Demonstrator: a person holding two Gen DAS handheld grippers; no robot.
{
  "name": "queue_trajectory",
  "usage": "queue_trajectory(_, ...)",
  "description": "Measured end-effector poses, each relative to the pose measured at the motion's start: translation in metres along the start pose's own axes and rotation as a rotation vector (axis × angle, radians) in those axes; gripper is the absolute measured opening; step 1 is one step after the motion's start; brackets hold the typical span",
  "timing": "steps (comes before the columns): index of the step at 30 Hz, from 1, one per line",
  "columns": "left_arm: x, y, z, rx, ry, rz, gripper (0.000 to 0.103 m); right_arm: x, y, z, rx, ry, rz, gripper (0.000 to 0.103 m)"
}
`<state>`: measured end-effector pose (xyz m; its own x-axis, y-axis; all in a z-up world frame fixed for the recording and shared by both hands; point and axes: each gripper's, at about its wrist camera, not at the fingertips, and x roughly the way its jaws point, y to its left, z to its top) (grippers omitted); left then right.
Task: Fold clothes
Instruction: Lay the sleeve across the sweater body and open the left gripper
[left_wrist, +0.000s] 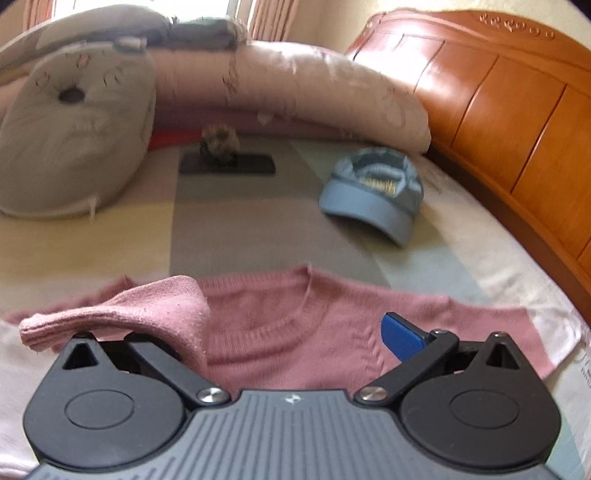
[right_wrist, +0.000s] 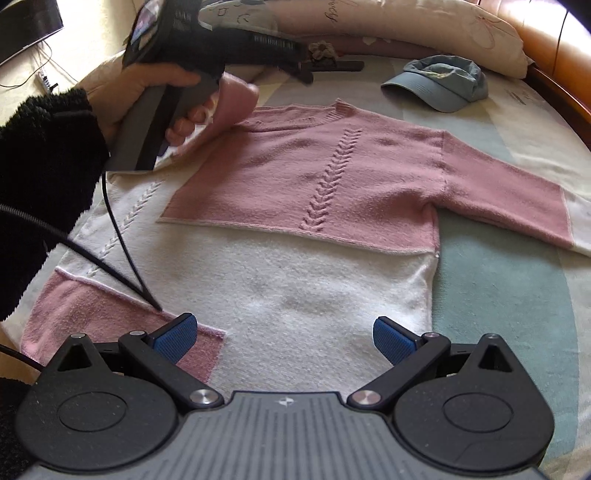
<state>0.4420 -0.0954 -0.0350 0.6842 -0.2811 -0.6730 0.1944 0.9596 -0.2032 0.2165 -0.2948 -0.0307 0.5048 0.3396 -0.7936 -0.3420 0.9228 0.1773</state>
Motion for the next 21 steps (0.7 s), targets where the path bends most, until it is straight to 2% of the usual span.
queue_trajectory(2,0.013,0.001,-0.012,-0.013,0.038,-0.036,0.102,0.0,-0.002,-0.002,0.009,0.002,-0.006,0.103)
queue_trajectory(5,0.023,0.005,-0.025,-0.05,0.052,-0.074,0.102,0.001,-0.005,-0.004,0.022,0.004,-0.016,0.103)
queue_trajectory(9,0.014,0.01,-0.032,-0.055,0.03,-0.119,0.102,0.0,-0.011,-0.007,0.051,-0.003,-0.019,0.103)
queue_trajectory(13,0.001,0.019,-0.03,-0.067,0.041,-0.156,0.102,-0.001,-0.017,-0.01,0.088,-0.017,-0.013,0.103)
queue_trajectory(16,-0.004,0.029,-0.026,-0.11,0.013,-0.127,0.102,0.001,-0.02,-0.007,0.101,-0.029,-0.002,0.103)
queue_trajectory(19,0.003,0.041,-0.022,-0.211,0.013,-0.099,0.102,0.001,-0.02,-0.005,0.092,-0.038,0.002,0.103)
queue_trajectory(21,0.001,0.033,-0.022,-0.179,-0.03,-0.098,0.102,0.001,-0.021,-0.004,0.09,-0.04,0.005,0.103)
